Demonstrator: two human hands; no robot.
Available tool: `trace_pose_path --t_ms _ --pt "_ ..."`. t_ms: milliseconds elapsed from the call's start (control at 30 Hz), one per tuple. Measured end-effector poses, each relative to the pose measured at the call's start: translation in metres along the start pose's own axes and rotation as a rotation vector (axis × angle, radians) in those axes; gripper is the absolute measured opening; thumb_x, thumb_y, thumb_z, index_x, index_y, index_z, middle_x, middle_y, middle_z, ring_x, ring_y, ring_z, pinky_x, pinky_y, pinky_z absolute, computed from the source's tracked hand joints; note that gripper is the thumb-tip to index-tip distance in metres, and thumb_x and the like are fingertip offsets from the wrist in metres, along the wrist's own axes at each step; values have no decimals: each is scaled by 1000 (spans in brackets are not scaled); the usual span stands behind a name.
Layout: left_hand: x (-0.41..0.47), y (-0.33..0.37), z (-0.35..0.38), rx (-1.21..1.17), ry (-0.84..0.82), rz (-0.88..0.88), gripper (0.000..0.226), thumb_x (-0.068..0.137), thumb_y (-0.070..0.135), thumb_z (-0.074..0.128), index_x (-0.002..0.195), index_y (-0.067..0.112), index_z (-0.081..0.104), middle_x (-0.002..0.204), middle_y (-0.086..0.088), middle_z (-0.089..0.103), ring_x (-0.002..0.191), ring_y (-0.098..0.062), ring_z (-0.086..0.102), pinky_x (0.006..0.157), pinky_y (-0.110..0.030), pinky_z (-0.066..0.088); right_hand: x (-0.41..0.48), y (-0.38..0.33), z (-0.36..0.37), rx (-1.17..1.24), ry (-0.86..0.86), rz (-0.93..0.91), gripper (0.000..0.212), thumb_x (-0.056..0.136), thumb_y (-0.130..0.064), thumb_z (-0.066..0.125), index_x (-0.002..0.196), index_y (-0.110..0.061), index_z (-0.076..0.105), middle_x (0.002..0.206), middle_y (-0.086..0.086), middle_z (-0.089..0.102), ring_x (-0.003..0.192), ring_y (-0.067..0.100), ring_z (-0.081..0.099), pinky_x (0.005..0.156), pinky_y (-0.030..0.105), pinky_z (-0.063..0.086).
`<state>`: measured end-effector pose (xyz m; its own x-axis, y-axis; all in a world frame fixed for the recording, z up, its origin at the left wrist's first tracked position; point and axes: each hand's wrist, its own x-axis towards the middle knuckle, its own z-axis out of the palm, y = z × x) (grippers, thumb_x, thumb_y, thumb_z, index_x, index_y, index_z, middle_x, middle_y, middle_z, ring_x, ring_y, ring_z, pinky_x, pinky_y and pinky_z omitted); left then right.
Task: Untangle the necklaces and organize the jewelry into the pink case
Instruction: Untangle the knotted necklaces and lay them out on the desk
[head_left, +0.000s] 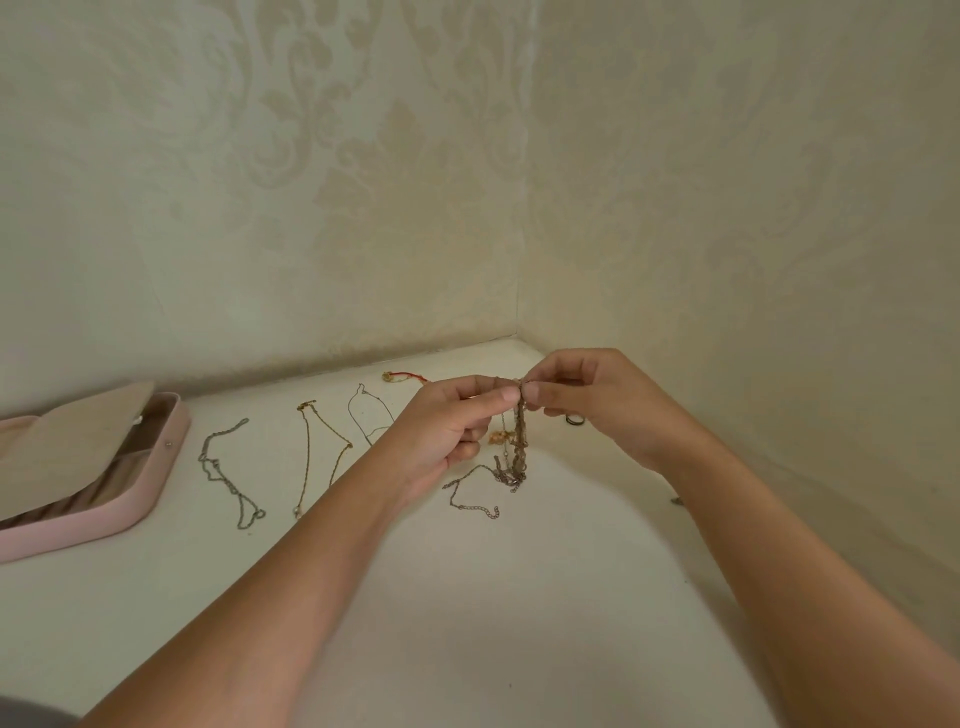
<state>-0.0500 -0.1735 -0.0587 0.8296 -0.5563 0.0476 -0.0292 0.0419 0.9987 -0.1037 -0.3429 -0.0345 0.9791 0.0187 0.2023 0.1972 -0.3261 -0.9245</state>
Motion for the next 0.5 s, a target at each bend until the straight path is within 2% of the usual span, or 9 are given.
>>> trace_pose_path --t_ms 100,167,233,300,367,433,500 --pt "0 -1 -2 31 7 24 25 69 31 74 87 16 74 58 6 31 51 -8 21 42 -16 21 0 0 2 73 -19 43 6 89 -11 64 84 -9 66 71 -1 63 59 0 56 55 7 40" --pt "0 0 -3 38 18 46 30 64 32 75 88 13 75 60 4 30 52 -10 18 42 -16 21 1 1 3 142 -29 56 7 89 -12 63 85 -7 66 73 0 63 64 3 58 62 11 44" --pt "1 -1 -4 45 44 55 28 66 30 76 87 14 75 62 2 28 52 -11 18 43 -16 21 3 4 5 203 -35 59 8 89 -12 63 84 -7 66 75 0 63 69 7 59 71 18 49" --pt "2 -2 -6 56 68 60 16 71 27 76 83 16 75 63 0 27 52 -11 19 44 -17 21 4 6 8 260 -24 76 9 90 -14 62 85 -7 64 76 -1 63 71 7 60 73 20 49" --pt "2 -3 -5 87 98 71 8 77 23 75 80 16 75 56 5 30 51 -11 21 47 -19 22 5 7 11 304 -8 92 10 89 -16 62 86 -6 63 79 1 64 74 8 60 73 21 49" --pt "3 -4 -4 109 122 77 14 77 27 76 83 14 75 50 11 35 51 -11 21 48 -20 22 5 7 13 327 2 105 10 85 -16 67 83 -8 63 79 1 63 75 9 60 73 20 50" --pt "2 -3 -4 105 137 81 25 68 35 79 83 15 76 53 9 35 53 -12 20 48 -20 21 4 6 15 330 28 102 14 74 -16 74 75 -11 61 76 2 61 73 10 59 74 20 50"
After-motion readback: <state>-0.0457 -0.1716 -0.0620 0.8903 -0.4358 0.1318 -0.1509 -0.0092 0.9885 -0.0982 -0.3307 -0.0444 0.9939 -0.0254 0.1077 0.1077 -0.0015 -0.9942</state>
